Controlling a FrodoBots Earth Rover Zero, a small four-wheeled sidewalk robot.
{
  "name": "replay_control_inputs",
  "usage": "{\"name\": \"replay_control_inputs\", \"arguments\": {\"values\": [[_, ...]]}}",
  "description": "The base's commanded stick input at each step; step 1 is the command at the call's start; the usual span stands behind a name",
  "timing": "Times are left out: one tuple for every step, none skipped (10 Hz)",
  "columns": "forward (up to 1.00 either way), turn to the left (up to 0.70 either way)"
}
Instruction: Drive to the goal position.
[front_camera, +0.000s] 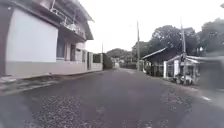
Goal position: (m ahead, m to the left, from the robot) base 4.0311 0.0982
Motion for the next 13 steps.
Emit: {"name": "replay_control_inputs", "arguments": {"values": [[0.5,0.0],[0.5,0.0],[0.5,0.0],[0.5,0.0],[0.5,0.0],[0.5,0.0],[0.5,0.0],[0.5,0.0],[0.5,0.0],[0.5,0.0],[0.5,0.0],[0.5,0.0],[0.5,0.0]]}}
